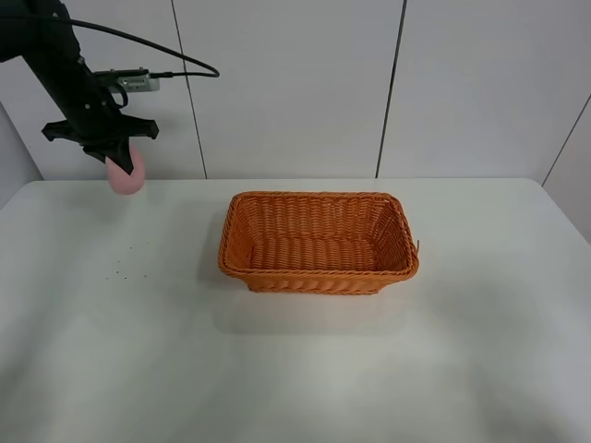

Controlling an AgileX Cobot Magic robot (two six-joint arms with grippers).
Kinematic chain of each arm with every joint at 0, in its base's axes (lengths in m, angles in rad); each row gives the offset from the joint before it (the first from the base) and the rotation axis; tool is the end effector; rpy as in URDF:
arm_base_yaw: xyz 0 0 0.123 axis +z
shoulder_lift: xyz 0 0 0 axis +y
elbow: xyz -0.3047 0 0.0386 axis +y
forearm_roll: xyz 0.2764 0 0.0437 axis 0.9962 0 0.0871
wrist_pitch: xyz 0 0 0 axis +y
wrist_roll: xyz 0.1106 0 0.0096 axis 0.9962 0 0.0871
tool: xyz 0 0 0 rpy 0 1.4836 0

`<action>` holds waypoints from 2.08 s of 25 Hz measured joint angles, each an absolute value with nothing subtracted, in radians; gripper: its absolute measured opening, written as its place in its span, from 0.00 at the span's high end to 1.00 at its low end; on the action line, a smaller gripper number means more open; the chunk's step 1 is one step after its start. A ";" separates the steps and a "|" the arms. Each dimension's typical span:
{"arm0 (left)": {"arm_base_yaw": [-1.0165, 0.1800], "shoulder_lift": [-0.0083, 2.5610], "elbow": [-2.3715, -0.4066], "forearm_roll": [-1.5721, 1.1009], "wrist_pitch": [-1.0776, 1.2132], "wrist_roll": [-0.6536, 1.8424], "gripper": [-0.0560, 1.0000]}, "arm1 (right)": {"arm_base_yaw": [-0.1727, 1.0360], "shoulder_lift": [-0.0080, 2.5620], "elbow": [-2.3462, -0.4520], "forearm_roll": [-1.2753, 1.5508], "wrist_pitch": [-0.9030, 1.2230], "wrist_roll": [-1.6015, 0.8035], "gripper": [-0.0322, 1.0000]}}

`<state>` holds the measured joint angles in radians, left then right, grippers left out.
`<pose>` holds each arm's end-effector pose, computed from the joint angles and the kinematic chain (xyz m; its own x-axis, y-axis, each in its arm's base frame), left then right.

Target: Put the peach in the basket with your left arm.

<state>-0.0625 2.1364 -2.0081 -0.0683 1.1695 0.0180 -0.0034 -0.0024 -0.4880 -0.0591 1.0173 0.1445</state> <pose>0.5132 -0.0391 0.2639 -0.9344 0.0498 -0.3527 0.0763 0.9952 -0.0619 0.0188 -0.0056 0.2824 -0.4167 0.1144 -0.9018 0.0967 0.9920 0.0812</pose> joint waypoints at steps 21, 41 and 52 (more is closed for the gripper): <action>-0.603 2.419 -2.197 -0.102 1.086 0.017 0.83 | -0.003 -0.002 -0.488 -0.059 1.017 0.144 0.30; -0.599 2.473 -2.202 -0.101 1.119 0.037 0.27 | -0.003 -0.002 -0.488 -0.059 1.017 0.144 0.30; -0.535 2.266 -2.241 -0.098 1.170 0.063 0.26 | -0.003 -0.002 -0.488 -0.059 1.017 0.144 0.30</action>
